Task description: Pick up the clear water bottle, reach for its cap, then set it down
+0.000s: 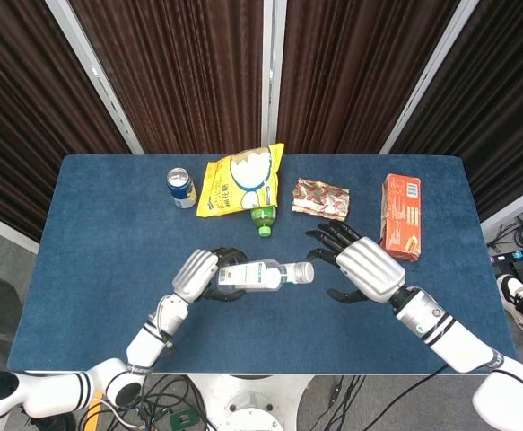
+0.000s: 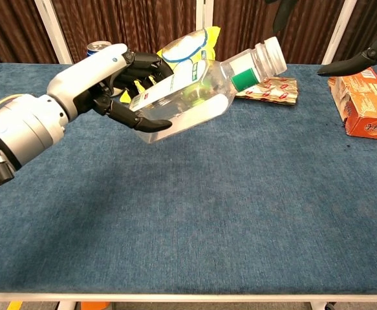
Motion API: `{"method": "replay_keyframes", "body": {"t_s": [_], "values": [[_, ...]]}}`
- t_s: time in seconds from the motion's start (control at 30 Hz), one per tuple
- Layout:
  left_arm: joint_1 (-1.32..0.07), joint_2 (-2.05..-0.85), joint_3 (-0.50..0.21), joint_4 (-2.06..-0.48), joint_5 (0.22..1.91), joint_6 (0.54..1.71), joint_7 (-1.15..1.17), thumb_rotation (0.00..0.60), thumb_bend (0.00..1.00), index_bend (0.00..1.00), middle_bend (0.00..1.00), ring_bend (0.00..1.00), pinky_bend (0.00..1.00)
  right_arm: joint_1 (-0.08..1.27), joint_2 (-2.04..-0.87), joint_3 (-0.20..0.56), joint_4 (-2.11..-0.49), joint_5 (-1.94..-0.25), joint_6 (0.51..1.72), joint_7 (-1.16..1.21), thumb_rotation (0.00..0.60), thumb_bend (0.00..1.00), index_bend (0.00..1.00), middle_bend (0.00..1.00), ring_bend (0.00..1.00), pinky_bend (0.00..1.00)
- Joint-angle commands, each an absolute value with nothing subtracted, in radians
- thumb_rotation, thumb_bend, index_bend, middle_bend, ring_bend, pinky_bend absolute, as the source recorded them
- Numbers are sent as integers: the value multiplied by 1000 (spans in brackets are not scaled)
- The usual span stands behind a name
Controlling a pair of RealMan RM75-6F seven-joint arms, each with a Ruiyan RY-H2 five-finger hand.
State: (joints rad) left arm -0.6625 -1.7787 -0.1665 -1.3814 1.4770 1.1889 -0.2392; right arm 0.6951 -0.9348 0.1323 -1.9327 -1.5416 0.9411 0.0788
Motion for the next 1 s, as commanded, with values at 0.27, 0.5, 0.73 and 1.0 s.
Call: {"method": "replay_keyframes", "body": {"t_s": [0.27,0.5,0.73,1.0], "values": [[-664,-1776,-169,-1383,1471,1185,-230,600,350,523,538,449,565,702,-938,128,-1933,-1525,917,60,600,154,281,79,0,0],[-663,-1780,-167,-1377,1467,1182,-231,600,349,523,538,448,565,704,-937,129,-1940,-1531,919,57,600,154,281,79,0,0],[-663,-1783,-167,-1372,1465,1179,-232,600,349,523,538,449,565,703,-935,128,-1943,-1541,925,59,600,155,281,80,0,0],[-665,-1783,-169,-1369,1463,1177,-232,600,349,523,538,449,565,701,-933,125,-1947,-1552,930,61,600,155,281,81,0,0]]}}
